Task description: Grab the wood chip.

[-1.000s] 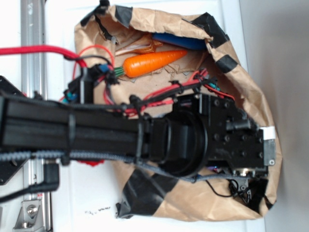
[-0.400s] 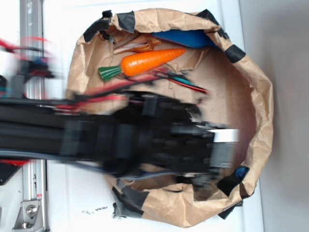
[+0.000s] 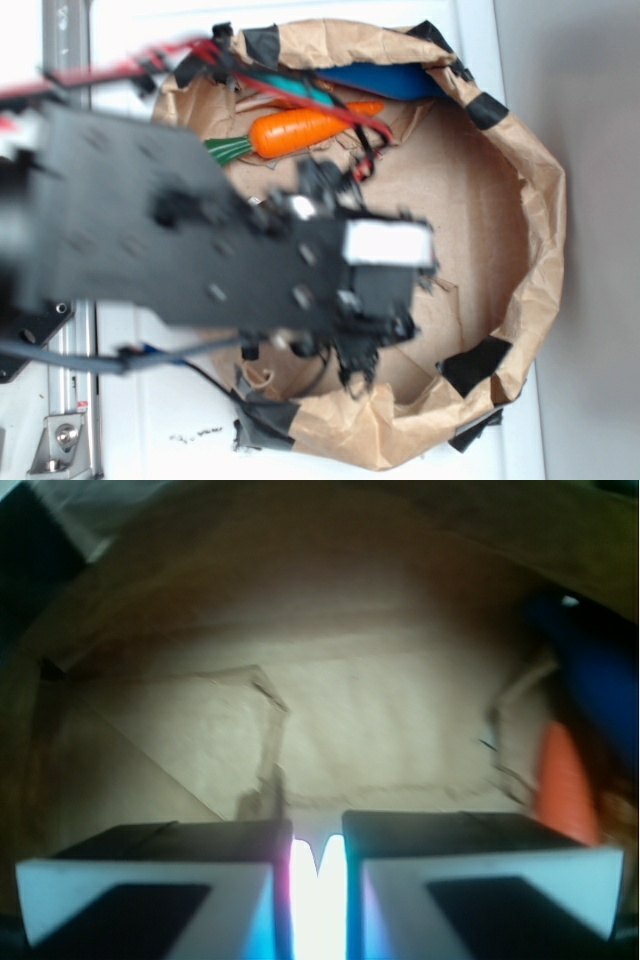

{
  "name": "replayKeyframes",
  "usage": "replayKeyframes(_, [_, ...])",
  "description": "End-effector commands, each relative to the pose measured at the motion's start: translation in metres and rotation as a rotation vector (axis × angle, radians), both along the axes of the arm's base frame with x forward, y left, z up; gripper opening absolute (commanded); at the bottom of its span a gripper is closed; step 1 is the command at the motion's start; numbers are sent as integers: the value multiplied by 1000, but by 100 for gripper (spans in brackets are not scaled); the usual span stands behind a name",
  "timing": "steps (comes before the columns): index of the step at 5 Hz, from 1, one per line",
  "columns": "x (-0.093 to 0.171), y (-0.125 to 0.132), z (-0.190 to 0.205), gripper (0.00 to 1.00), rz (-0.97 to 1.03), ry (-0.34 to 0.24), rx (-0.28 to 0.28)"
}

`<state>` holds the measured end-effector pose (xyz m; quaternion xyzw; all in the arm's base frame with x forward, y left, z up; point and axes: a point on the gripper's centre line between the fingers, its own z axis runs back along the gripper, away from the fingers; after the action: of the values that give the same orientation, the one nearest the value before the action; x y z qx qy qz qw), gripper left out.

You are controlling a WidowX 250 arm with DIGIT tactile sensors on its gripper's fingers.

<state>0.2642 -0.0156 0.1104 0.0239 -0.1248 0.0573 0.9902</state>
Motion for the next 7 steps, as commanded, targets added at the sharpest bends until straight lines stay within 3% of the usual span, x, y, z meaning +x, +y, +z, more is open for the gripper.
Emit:
replayKeyframes(1, [4,15,31,100,-27,-29,8])
replayKeyframes(3, [18,18,-18,100,-159,-6,-13])
replayKeyframes(5, [30,-23,-66,100,-351,-2,36])
replayKeyframes(6, [24,-44,-74,100,-425,2,-12])
replayKeyframes(7, [20,-55,-81,100,-415,46,-13])
